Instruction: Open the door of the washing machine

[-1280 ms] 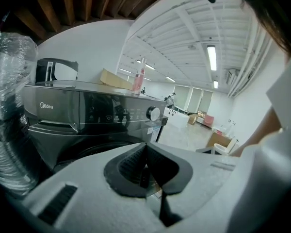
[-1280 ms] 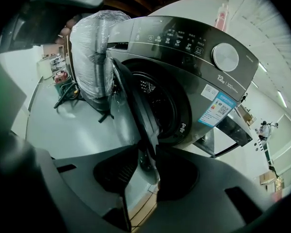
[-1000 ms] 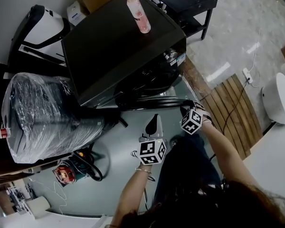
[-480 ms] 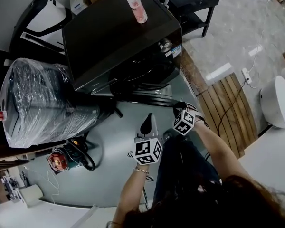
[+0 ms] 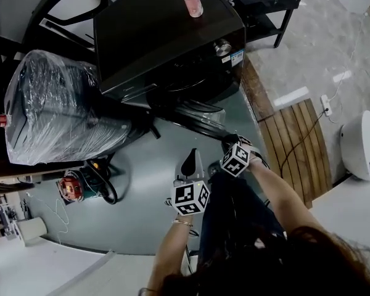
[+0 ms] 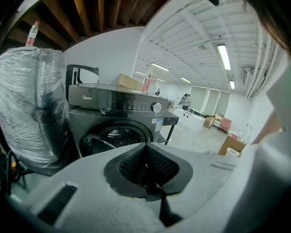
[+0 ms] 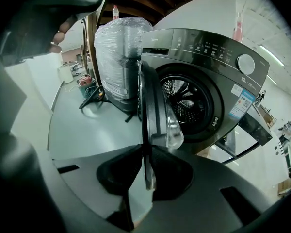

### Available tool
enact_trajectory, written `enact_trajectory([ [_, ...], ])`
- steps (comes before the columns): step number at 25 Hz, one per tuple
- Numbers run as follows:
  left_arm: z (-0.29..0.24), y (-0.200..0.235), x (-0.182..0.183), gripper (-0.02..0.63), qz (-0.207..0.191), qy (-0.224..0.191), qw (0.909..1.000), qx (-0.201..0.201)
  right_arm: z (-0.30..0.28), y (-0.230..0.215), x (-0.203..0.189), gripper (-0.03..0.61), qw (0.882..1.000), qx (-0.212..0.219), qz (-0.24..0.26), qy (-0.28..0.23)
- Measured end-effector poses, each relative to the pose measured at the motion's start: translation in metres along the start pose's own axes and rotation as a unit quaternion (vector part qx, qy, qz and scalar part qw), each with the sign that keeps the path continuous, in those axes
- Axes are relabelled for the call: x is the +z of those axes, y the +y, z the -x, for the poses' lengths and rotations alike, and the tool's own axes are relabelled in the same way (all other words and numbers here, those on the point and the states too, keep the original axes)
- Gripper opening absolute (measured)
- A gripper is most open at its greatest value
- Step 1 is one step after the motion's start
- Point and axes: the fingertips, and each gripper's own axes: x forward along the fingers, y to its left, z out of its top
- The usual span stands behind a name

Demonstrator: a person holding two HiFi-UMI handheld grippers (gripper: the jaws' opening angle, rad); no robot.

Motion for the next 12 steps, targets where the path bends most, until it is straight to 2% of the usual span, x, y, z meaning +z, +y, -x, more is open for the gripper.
enact_trajectory([
  [12, 0.035, 0.009, -0.013, 0.012, 0.017, -0.008, 0.9989, 0.042, 0.003, 0.057, 0.002, 0.051, 0.999, 0.042, -0.023, -0.014],
])
